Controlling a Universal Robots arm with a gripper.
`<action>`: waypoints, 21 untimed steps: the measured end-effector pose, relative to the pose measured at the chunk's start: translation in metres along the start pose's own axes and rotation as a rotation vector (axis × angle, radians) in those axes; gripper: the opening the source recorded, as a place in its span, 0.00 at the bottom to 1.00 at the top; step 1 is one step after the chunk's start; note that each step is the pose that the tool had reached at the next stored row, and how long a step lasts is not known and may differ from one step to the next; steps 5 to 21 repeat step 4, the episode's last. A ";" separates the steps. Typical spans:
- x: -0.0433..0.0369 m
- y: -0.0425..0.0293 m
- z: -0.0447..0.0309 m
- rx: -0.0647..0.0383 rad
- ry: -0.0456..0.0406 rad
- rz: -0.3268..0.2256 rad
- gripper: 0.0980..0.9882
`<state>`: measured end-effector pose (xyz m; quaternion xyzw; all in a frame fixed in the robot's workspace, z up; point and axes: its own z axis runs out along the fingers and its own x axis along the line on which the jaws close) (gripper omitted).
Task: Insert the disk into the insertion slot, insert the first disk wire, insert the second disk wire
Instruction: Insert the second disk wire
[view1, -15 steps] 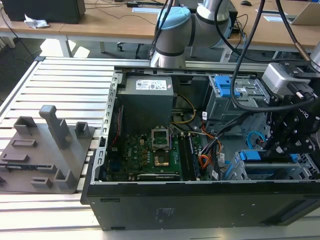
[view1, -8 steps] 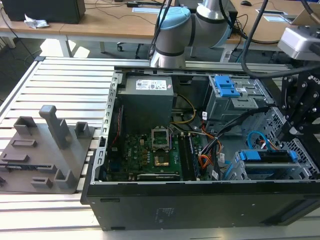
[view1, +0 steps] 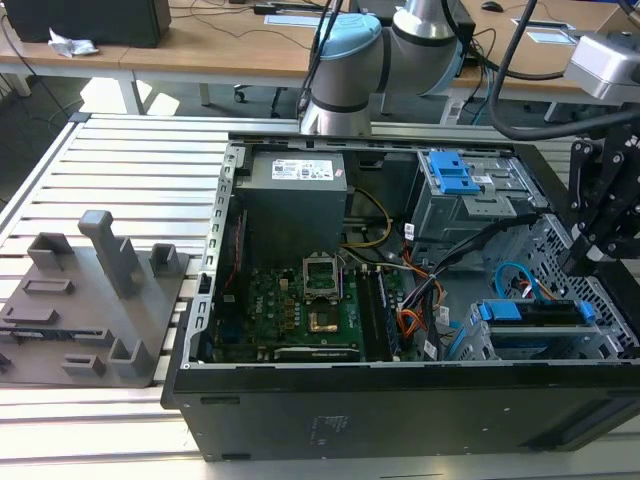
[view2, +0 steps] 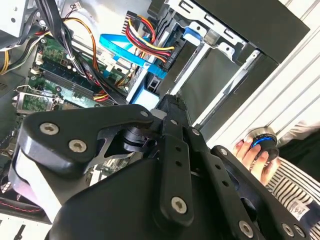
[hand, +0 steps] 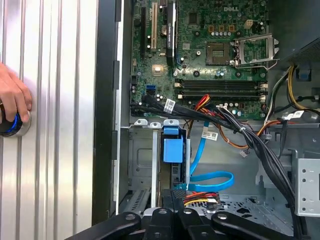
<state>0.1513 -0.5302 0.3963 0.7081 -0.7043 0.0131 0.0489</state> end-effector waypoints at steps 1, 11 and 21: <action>0.0000 0.0000 -0.0001 0.000 0.0000 0.000 0.01; 0.0000 0.0000 -0.0002 0.000 0.0000 0.000 0.01; 0.0000 0.0000 -0.0002 0.000 0.0000 0.000 0.01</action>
